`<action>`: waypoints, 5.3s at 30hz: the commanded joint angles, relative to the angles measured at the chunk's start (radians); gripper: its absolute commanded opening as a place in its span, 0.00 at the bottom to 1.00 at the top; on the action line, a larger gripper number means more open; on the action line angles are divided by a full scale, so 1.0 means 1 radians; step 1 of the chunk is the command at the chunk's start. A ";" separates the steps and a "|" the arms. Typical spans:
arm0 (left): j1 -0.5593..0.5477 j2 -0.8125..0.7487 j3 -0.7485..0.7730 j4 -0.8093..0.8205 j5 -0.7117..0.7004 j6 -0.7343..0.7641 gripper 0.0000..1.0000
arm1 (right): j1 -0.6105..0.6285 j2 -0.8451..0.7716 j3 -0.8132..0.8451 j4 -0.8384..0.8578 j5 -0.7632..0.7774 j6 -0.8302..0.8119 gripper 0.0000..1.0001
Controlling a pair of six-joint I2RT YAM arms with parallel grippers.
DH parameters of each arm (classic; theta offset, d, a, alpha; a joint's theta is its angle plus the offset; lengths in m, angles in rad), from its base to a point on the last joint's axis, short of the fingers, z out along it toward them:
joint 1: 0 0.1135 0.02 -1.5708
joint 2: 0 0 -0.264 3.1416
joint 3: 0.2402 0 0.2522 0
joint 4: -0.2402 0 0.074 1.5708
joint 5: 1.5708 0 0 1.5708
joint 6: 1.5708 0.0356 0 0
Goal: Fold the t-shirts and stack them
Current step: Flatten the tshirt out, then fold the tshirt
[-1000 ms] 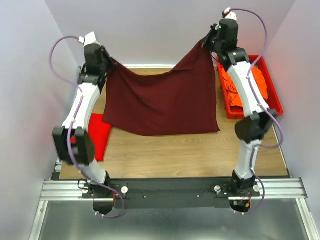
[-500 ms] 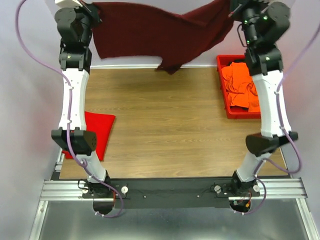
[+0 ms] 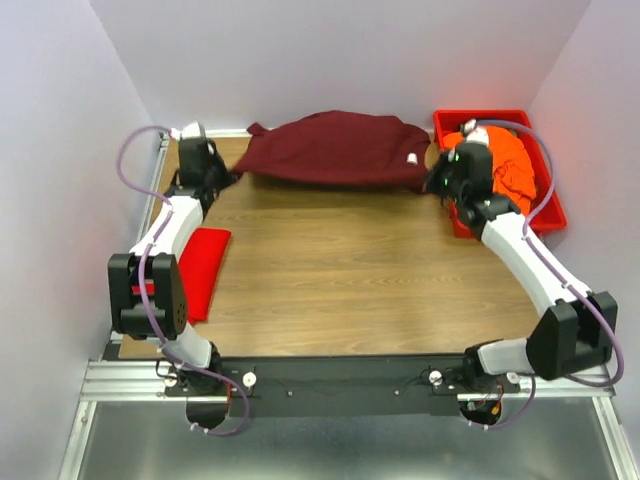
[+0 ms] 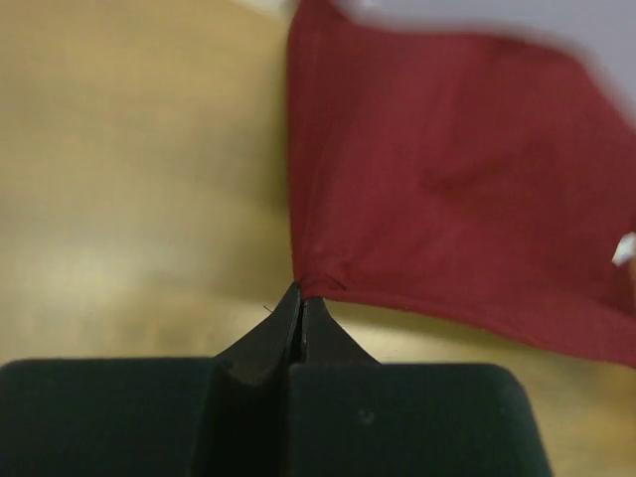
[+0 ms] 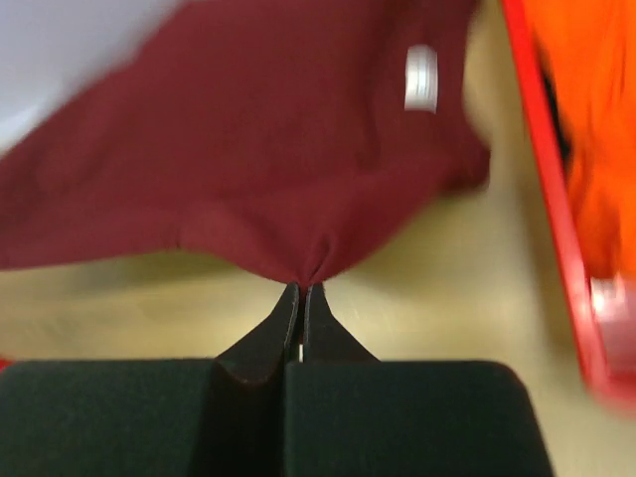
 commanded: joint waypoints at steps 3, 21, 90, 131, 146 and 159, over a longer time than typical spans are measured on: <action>0.001 -0.095 -0.267 0.020 0.006 -0.113 0.00 | 0.000 -0.216 -0.373 -0.017 -0.064 0.163 0.00; 0.029 -0.041 -0.514 0.055 -0.068 -0.316 0.00 | 0.000 -0.281 -0.662 -0.041 -0.186 0.265 0.00; -0.059 -0.263 -0.436 -0.212 -0.402 -0.232 0.11 | -0.001 -0.437 -0.405 -0.448 -0.089 0.297 0.00; -0.112 0.195 -0.021 -0.344 -0.543 -0.196 0.13 | 0.007 0.236 0.145 -0.232 0.157 0.144 0.00; -0.109 0.340 0.168 -0.384 -0.531 -0.114 0.15 | -0.035 0.390 0.199 -0.167 0.099 0.124 0.00; -0.109 0.338 0.185 -0.384 -0.482 -0.107 0.17 | -0.049 0.368 0.165 -0.167 0.087 0.124 0.00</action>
